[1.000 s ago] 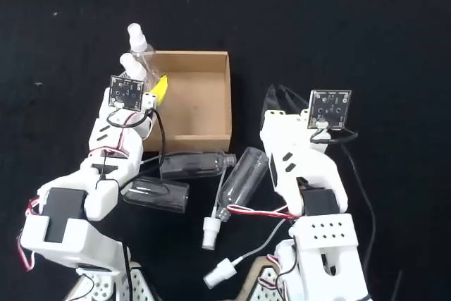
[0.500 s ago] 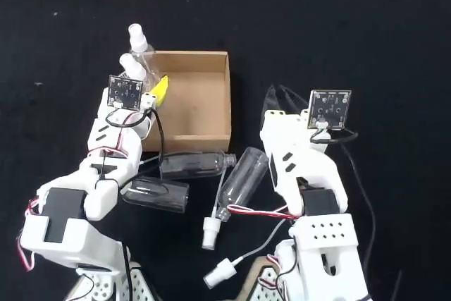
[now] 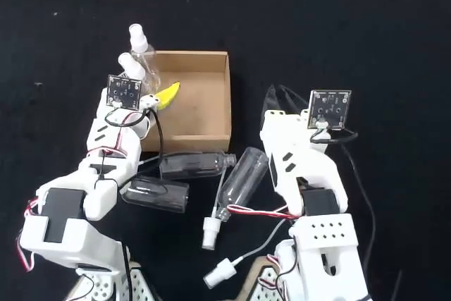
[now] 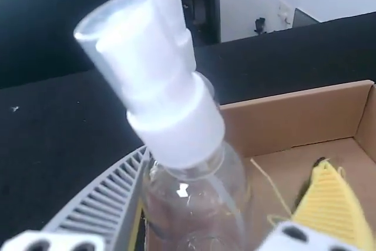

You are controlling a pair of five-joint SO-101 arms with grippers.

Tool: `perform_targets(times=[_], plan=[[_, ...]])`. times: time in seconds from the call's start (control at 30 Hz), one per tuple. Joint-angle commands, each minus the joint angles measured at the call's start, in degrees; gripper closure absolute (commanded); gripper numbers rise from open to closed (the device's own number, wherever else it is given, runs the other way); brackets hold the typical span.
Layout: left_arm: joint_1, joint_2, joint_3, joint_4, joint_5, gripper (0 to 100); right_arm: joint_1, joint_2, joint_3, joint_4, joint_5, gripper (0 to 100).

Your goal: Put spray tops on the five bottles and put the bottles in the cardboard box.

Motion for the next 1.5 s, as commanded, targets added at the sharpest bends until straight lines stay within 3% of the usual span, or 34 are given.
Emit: perform_targets(times=[0.0, 0.3, 0.93, 1.23, 1.47], plan=[[-0.8, -1.0, -1.2, 0.2, -0.4, 69, -0.3, -0.9, -0.7, -1.6, 0.5, 96.2], [-5.1, -1.1, -2.2, 0.0, -0.4, 69, -0.3, -0.9, -0.8, -1.6, 0.5, 96.2], [-3.4, -6.2, -1.0, 0.7, 0.1, 69, -0.3, -0.7, -0.4, -3.7, 0.5, 96.2], [-3.5, -21.2, 0.3, 26.5, 0.1, 69, -0.3, -0.7, -0.4, -3.6, 0.5, 96.2], [-3.5, -25.9, -0.1, 37.3, 0.1, 69, -0.3, -0.6, -0.3, -3.6, 0.5, 96.2]])
